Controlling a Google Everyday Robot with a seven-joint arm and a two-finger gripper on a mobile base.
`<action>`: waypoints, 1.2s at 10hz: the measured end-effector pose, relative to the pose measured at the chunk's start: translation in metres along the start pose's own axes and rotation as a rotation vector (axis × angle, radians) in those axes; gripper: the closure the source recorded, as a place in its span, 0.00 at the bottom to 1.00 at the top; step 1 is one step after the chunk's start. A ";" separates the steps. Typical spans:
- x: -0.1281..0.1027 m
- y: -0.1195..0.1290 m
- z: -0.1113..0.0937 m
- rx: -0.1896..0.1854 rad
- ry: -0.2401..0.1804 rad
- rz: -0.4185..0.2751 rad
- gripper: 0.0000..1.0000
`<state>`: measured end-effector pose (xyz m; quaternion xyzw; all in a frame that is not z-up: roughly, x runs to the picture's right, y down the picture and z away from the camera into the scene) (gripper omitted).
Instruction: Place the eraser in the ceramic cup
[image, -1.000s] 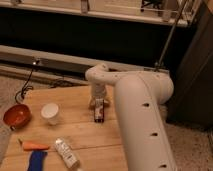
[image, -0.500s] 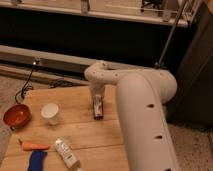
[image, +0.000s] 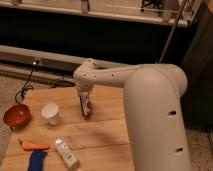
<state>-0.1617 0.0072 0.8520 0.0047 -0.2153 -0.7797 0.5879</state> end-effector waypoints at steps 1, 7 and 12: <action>0.007 -0.015 -0.012 0.016 0.042 -0.038 1.00; 0.048 -0.104 -0.118 0.127 0.387 -0.244 1.00; 0.021 -0.161 -0.125 0.257 0.434 -0.357 1.00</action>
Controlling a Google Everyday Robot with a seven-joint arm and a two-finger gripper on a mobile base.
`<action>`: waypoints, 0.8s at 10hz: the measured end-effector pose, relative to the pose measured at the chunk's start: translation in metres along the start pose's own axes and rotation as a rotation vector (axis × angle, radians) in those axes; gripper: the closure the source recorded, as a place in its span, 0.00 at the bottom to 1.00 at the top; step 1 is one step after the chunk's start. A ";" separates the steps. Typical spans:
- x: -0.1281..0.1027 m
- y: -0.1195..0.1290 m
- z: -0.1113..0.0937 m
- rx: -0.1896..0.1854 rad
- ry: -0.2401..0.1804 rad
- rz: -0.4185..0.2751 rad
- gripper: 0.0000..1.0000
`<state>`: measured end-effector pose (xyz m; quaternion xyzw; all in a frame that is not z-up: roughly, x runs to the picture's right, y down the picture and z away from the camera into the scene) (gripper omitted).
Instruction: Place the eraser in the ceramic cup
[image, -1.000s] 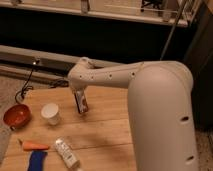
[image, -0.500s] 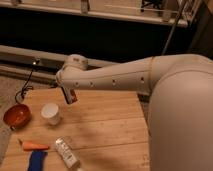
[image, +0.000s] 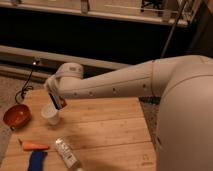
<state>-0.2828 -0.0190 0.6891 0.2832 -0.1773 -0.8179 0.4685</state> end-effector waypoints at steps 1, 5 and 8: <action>-0.003 -0.006 0.003 0.018 0.004 -0.014 1.00; -0.005 -0.023 0.019 0.072 0.024 -0.054 1.00; -0.007 -0.025 0.034 0.090 0.036 -0.071 1.00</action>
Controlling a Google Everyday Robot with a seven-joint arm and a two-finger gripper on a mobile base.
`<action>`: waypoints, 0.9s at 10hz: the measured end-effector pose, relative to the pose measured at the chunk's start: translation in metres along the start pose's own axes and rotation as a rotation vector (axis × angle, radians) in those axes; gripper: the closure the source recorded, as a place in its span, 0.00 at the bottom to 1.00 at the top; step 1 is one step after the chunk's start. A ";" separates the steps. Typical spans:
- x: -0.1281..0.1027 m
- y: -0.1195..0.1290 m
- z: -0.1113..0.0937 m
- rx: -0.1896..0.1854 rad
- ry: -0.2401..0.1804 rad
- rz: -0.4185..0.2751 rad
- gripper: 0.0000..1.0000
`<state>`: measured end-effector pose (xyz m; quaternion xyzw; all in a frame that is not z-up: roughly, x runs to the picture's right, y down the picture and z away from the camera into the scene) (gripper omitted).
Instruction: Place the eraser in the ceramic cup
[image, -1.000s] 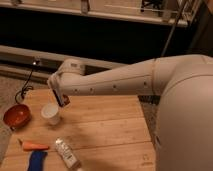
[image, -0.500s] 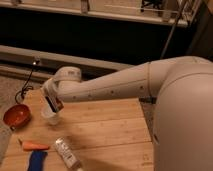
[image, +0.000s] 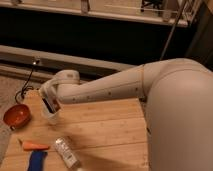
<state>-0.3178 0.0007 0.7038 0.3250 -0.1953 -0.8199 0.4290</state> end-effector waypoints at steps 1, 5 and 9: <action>0.000 0.001 0.004 0.001 0.002 -0.001 1.00; -0.002 -0.007 0.020 0.026 -0.001 0.006 1.00; -0.016 -0.033 0.036 0.110 -0.027 0.010 1.00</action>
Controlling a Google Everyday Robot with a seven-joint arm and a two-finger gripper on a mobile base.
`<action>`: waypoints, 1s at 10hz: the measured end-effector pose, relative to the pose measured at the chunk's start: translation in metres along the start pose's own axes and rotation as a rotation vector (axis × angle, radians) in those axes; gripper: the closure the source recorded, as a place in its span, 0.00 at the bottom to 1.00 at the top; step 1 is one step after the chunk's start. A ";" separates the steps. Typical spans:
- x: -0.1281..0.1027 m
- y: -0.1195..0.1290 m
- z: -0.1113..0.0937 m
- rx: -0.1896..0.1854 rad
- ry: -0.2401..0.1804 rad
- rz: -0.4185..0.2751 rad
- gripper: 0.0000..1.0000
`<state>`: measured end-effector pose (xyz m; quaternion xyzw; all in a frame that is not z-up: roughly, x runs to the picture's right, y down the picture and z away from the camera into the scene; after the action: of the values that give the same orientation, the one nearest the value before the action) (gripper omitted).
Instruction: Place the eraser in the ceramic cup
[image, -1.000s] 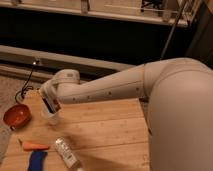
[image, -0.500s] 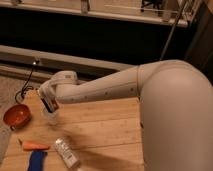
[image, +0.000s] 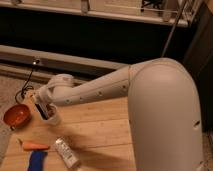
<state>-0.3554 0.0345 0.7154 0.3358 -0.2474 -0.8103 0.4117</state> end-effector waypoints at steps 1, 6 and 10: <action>0.000 0.003 0.003 0.005 0.004 -0.006 1.00; 0.004 0.046 0.001 -0.032 0.040 0.000 1.00; -0.014 0.057 -0.001 -0.031 0.031 0.034 1.00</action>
<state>-0.3199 0.0155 0.7582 0.3377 -0.2340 -0.8016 0.4343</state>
